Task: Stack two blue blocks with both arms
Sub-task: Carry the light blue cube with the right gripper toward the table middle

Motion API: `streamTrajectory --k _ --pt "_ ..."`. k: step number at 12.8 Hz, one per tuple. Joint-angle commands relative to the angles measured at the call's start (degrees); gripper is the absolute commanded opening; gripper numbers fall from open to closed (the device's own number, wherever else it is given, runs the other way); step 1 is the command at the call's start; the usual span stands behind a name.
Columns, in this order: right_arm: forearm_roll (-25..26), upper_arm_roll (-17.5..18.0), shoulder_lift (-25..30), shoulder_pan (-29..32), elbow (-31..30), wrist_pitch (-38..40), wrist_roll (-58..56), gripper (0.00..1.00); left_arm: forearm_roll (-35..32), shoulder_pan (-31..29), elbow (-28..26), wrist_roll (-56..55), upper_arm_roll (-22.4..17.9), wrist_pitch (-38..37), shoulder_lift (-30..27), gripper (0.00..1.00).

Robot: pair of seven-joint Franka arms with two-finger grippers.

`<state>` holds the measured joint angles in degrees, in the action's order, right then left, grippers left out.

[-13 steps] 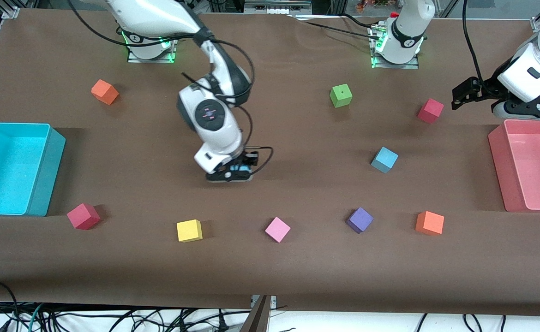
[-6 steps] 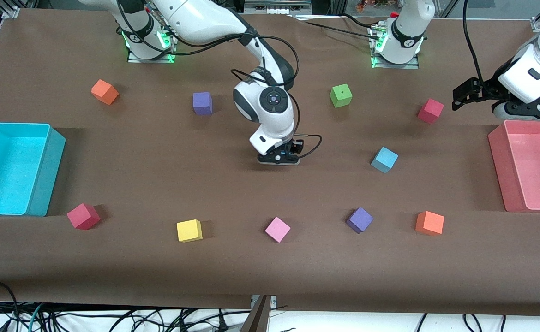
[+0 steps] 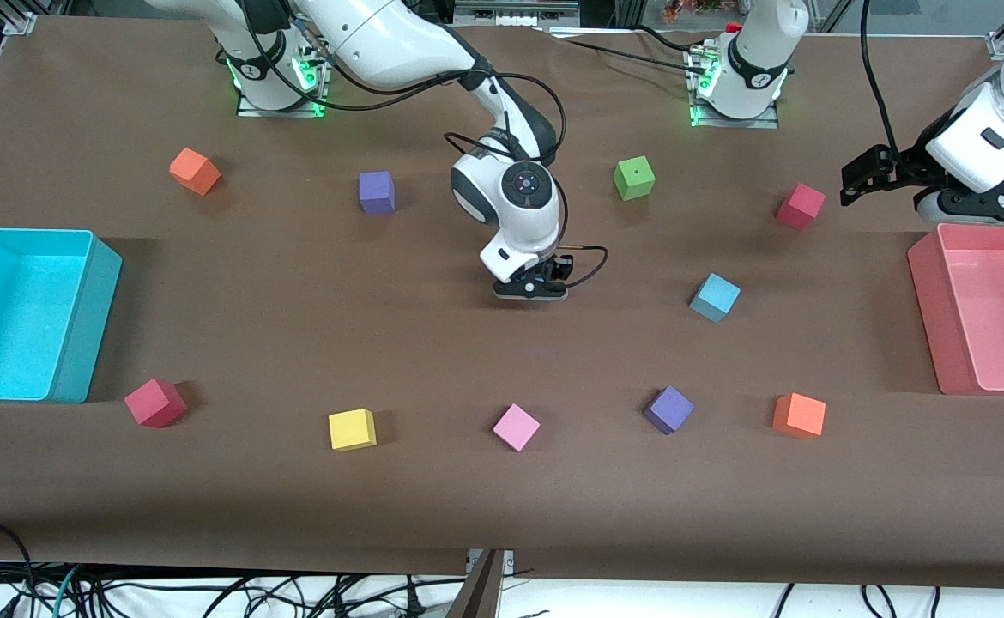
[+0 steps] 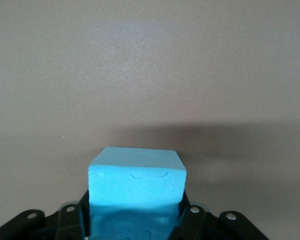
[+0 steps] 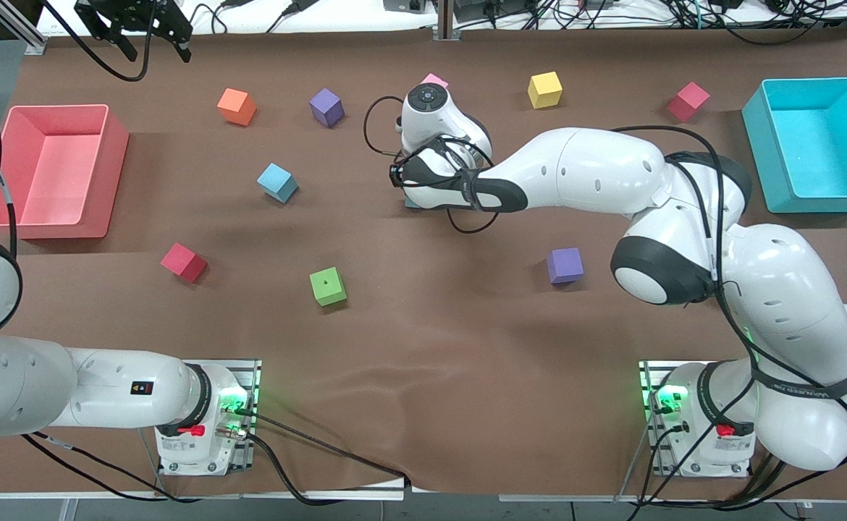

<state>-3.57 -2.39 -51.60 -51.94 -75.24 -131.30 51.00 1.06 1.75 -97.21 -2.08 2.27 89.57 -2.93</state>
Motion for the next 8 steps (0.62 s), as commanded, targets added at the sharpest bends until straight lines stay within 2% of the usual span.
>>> streamTrajectory --k 1,3,6,8 --pt "5.57 -0.60 -1.05 -0.71 1.94 0.34 -0.46 1.00 -1.68 0.18 1.32 -0.29 -0.07 -1.50 0.65 1.00" --pt "5.77 -0.51 -0.17 -0.53 3.07 1.65 -0.55 1.00 -1.68 0.18 1.32 -0.73 -0.07 -3.08 0.65 1.00" --pt "5.77 -0.78 0.36 -0.09 9.04 9.98 -1.42 1.00 -1.50 -0.60 1.15 -0.21 -0.25 -3.26 1.52 1.00" --pt "5.77 -0.87 3.41 1.74 9.76 14.91 -9.46 1.00 -0.89 -0.70 1.15 -0.03 -0.25 -3.35 1.79 1.00"
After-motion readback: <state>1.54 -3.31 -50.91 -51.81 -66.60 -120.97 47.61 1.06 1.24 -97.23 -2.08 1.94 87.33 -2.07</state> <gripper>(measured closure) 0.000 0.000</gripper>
